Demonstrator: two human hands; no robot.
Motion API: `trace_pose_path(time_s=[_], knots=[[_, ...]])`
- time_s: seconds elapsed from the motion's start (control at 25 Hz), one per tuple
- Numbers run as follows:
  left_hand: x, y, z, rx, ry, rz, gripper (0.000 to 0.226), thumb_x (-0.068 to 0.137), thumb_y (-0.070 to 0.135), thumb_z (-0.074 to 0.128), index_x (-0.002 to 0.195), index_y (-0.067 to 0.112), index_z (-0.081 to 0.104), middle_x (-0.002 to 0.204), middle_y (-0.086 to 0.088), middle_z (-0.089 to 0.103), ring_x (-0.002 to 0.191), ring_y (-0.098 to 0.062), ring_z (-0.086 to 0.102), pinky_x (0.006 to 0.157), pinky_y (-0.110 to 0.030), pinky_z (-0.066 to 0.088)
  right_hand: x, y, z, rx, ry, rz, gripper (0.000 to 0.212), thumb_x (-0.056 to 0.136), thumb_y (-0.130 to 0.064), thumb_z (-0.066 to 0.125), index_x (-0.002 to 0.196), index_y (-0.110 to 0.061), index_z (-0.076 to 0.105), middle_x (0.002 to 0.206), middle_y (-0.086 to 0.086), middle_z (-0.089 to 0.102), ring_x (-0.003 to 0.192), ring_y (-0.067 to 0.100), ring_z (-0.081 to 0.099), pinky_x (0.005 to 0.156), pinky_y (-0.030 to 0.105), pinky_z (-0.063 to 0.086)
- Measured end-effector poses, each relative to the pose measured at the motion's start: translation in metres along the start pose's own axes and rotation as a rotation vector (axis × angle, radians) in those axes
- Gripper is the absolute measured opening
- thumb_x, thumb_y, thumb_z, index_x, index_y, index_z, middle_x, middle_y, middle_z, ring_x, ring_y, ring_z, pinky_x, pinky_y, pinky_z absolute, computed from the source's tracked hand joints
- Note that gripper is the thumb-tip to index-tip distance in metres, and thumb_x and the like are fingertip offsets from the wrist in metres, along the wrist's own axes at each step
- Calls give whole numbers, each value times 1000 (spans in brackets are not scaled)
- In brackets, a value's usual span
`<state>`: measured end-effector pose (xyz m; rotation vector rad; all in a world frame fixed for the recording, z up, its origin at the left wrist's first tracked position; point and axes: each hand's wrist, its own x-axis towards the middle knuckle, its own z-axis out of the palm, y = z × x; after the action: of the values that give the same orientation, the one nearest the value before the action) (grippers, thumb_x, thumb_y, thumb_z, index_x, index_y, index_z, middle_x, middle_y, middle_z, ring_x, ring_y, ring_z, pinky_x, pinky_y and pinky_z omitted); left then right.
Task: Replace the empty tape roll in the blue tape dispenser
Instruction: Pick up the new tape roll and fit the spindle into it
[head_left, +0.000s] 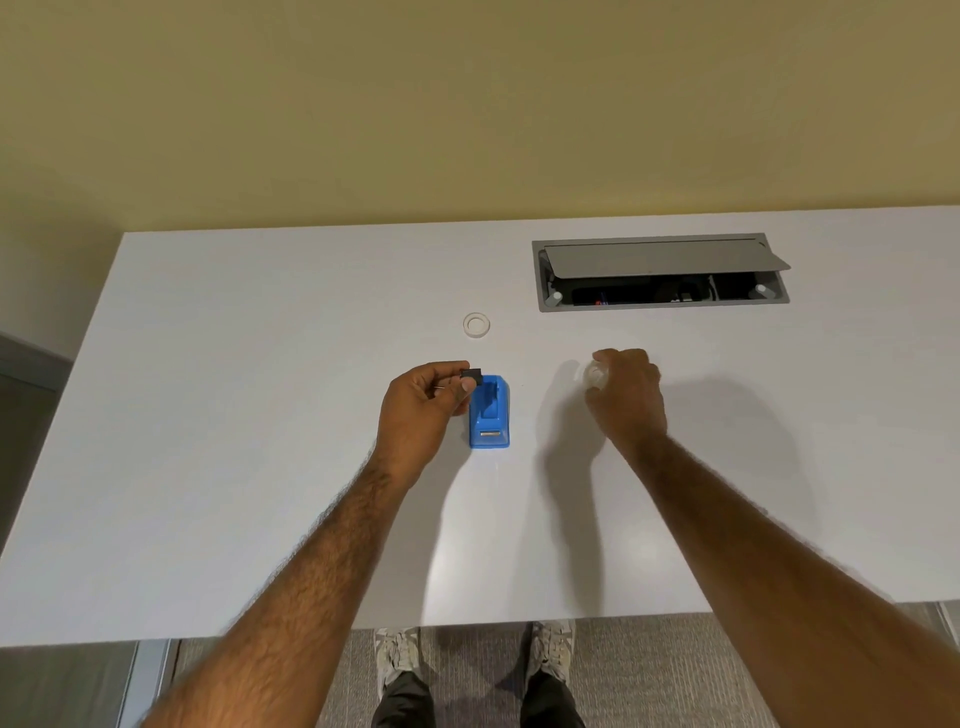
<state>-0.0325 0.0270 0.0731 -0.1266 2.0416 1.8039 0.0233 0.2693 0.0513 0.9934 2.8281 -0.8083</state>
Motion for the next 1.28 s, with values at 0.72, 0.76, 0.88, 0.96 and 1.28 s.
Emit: trace_pose_path(time_s=[0.72, 0.76, 0.88, 0.96, 1.28], knots=[[2, 7, 4, 58, -2, 23, 23, 93, 15, 72, 116, 13, 76, 100, 0, 80, 85, -12, 74, 87, -36, 63, 9, 19, 15, -214, -128, -144, 44, 78, 3, 41, 116, -14, 55, 109, 13, 50, 103, 33, 50, 79, 41, 53], [2, 7, 4, 53, -5, 23, 23, 93, 15, 72, 116, 13, 76, 101, 0, 81, 85, -13, 74, 88, -36, 62, 9, 17, 14, -134, -103, -126, 42, 80, -1, 43, 117, -17, 56, 110, 13, 52, 104, 33, 53, 81, 38, 52], [2, 8, 4, 47, -18, 23, 23, 93, 12, 72, 116, 15, 75, 101, 2, 81, 88, -14, 75, 90, -37, 62, 6, -5, 5, 189, -105, -129, 43, 82, -15, 59, 124, -23, 58, 119, 7, 61, 106, 24, 61, 91, 32, 50], [2, 10, 4, 45, -26, 27, 23, 93, 10, 71, 114, 17, 76, 101, 3, 81, 90, -13, 76, 91, -36, 61, -1, -27, -5, 430, -211, -143, 46, 79, -15, 68, 124, -22, 60, 120, 2, 65, 103, 19, 65, 93, 37, 54], [0, 26, 3, 22, -8, 44, 23, 88, 3, 74, 108, 17, 76, 96, 3, 81, 88, -13, 76, 87, -33, 62, -26, -74, -24, 972, -524, -164, 45, 83, -7, 70, 126, -21, 61, 123, 5, 67, 109, 24, 67, 96, 48, 54]])
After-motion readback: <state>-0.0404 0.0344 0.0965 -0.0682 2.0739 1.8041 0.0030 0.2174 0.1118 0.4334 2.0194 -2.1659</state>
